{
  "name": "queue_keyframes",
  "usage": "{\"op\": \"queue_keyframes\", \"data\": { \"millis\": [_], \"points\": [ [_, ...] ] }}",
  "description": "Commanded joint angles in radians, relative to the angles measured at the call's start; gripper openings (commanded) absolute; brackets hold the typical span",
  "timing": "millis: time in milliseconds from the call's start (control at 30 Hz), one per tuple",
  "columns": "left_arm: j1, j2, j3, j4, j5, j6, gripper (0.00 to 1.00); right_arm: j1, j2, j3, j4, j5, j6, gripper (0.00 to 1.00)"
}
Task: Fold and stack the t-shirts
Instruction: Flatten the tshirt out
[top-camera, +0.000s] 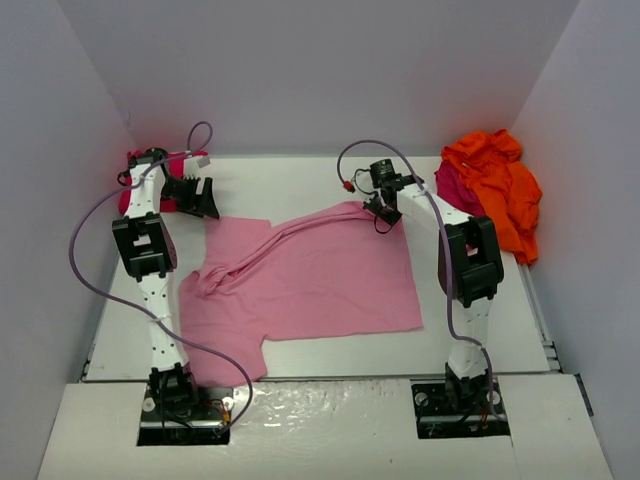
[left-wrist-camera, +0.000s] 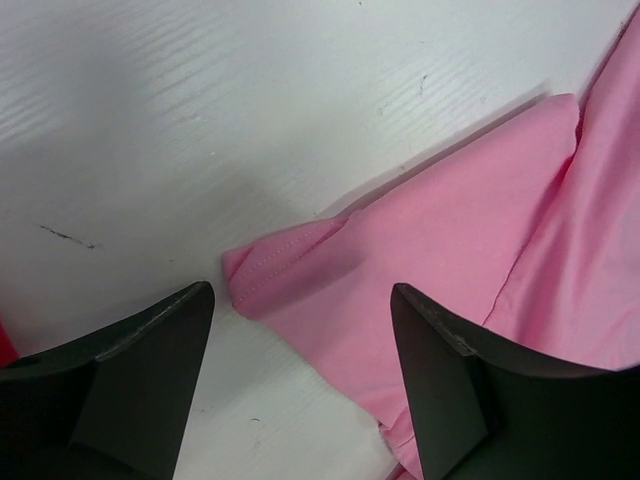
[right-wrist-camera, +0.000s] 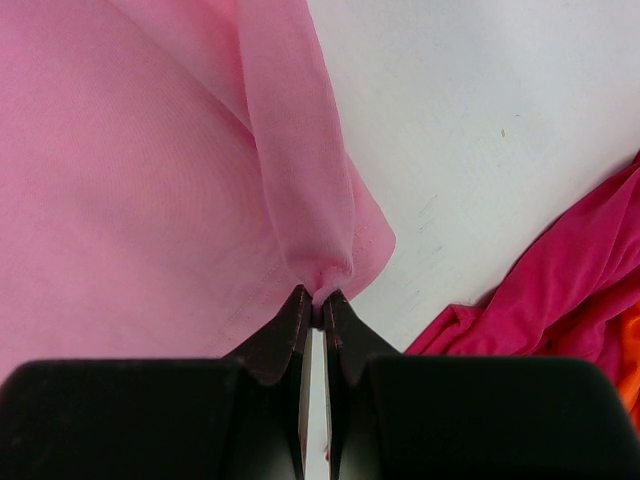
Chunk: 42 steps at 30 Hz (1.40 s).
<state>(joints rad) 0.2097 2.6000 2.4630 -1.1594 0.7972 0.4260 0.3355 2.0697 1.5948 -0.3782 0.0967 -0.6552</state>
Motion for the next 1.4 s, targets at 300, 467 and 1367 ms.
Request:
{"op": "queue_keyframes", "data": {
  "millis": [300,467,1367],
  "points": [
    [-0.027,0.043,0.043,-0.235,0.056,0.119,0.59,0.01,-0.049,-0.001,0.004,0.005,0.012,0.0],
    [-0.026,0.04,0.043,-0.223,0.04,0.105,0.55,0.011,-0.05,0.002,0.001,0.004,0.01,0.0],
    [-0.063,-0.645,0.019,0.072,-0.301,-0.115,0.0,-0.051,0.057,0.628,0.05,0.353,0.04,0.0]
  ]
}}
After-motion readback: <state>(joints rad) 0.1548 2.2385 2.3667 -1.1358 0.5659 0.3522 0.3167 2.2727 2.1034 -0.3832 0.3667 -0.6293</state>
